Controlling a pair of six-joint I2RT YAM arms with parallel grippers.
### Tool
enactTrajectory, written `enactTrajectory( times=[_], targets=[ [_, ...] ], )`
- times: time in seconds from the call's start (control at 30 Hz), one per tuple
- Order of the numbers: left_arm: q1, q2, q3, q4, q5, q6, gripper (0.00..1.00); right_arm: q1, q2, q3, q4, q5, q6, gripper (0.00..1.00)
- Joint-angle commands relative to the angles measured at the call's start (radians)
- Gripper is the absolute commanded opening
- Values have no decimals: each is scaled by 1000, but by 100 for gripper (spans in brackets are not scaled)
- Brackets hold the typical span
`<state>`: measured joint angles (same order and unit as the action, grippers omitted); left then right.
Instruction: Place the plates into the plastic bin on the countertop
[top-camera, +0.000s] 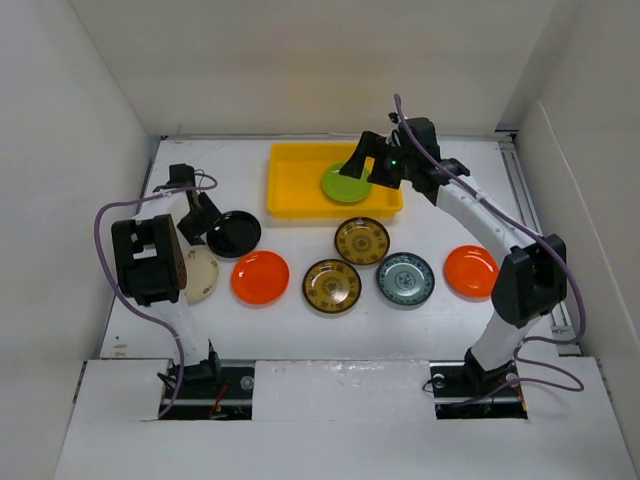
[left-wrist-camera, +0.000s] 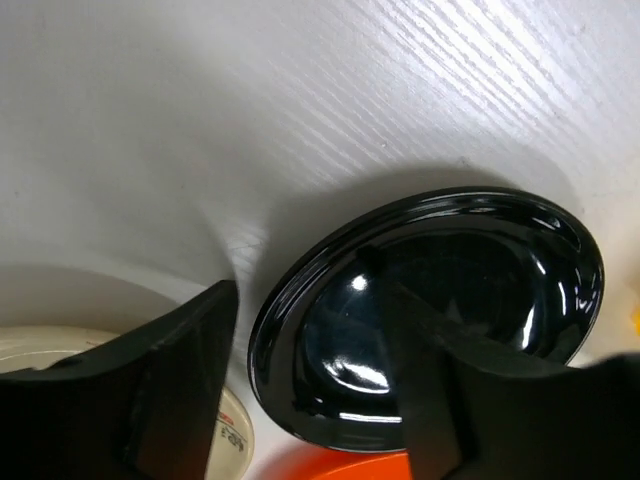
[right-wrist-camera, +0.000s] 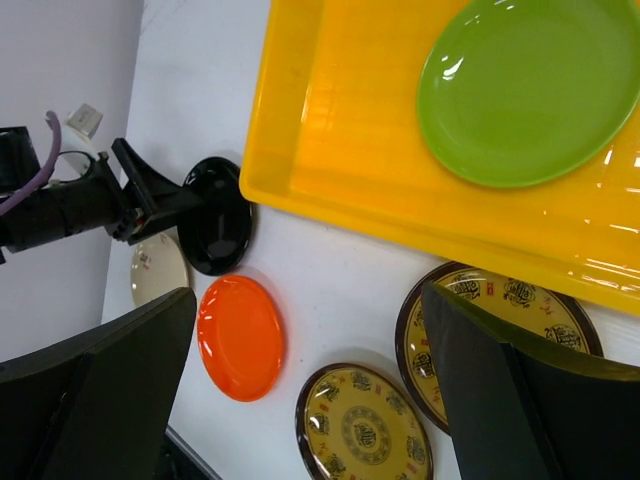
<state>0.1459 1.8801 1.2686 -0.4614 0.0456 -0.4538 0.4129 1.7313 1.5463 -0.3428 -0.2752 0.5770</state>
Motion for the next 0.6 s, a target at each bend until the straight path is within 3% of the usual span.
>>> enactTrajectory(
  times=[0.0,0.07,0.23,0.47,0.57],
  targets=[
    [4,13,-14,7,2,3,54,4,-87,-15,85,-18,-26,100],
    [4,28,-14,7,11,3,45,-5,-98,-28,94,-27,-26,100],
    [4,47,-14,7,1,-6,36,-14,-107,-46,94,-27,-26,100],
    [4,89,15,-2,11,-25,0,-23,-116,-64,113,-36,-17,100],
    [4,90,24,-2,2,-37,0,-32,-116,-74,113,-36,-17,100]
  ],
)
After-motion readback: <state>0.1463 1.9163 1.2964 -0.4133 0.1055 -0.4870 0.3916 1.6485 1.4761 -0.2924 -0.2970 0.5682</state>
